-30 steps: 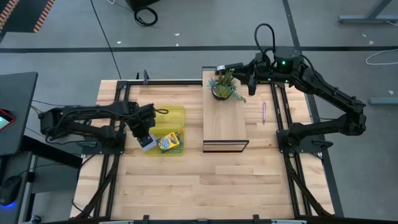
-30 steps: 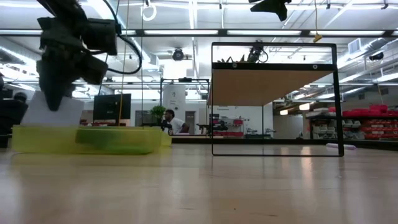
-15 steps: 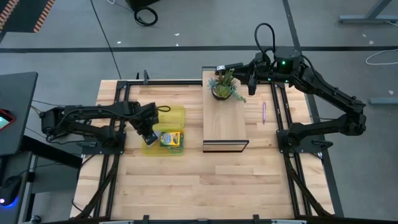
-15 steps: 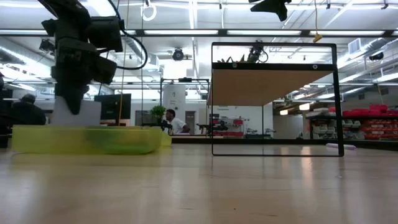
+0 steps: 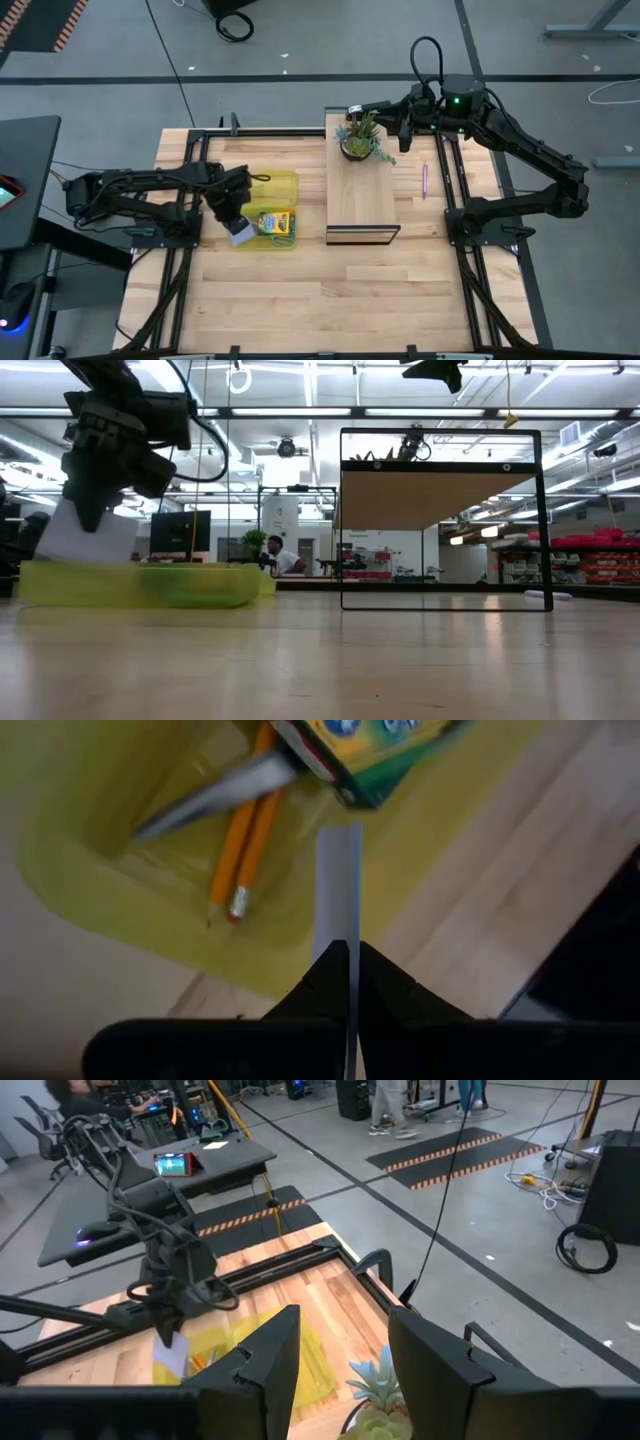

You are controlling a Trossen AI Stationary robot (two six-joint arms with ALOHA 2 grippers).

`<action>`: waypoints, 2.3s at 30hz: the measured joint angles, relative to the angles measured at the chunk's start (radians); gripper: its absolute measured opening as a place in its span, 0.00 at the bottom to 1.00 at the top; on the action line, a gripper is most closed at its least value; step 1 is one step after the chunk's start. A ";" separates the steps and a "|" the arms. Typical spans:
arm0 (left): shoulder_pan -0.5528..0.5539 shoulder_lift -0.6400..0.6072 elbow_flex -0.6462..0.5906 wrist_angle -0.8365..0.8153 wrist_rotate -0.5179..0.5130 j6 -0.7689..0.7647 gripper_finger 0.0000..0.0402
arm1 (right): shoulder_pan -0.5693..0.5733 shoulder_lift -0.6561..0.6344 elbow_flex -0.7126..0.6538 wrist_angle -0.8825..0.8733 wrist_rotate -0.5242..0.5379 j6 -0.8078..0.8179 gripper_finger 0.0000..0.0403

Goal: Pack school essentials
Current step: Put the white sticky note into the yellow supply box

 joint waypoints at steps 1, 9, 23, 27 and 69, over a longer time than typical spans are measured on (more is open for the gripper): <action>0.003 0.000 0.000 -0.010 0.006 0.013 0.03 | 0.000 0.000 0.000 0.000 0.000 0.000 0.40; 0.046 0.002 -0.052 0.038 0.127 0.049 0.02 | 0.000 0.000 0.000 0.000 -0.005 0.015 0.40; 0.049 0.000 -0.064 0.102 0.097 0.222 0.04 | 0.000 0.000 0.000 0.002 -0.007 0.027 0.40; 0.042 0.000 -0.046 0.110 0.101 0.224 0.01 | 0.000 0.000 0.000 0.002 -0.007 0.028 0.40; -0.575 0.289 0.248 -0.178 -0.774 -0.063 0.01 | 0.003 0.000 0.000 0.005 -0.019 -0.001 0.40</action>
